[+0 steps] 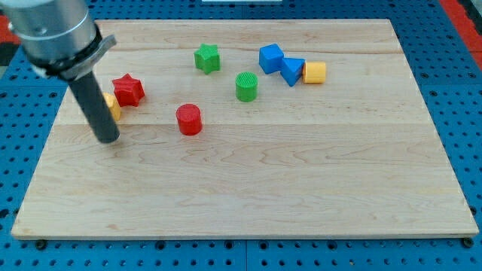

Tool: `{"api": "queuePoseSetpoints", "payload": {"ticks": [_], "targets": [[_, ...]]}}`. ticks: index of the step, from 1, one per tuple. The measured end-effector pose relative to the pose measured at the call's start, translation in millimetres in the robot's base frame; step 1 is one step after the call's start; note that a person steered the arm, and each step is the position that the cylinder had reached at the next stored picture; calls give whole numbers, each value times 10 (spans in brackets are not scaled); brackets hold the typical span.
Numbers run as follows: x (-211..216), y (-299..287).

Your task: Move the yellow hexagon diagonally top left to the red circle

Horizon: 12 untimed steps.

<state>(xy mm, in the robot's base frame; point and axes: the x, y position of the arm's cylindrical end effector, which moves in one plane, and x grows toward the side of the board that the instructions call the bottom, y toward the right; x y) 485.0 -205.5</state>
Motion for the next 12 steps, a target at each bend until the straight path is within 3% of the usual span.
{"api": "queuePoseSetpoints", "payload": {"ticks": [1,2,4,5,9,11,12], "targets": [[-134,-585],[-349,-736],[-417,-42],[-423,-61],[-456,-996],[-534,-860],[-534,-377]]}}
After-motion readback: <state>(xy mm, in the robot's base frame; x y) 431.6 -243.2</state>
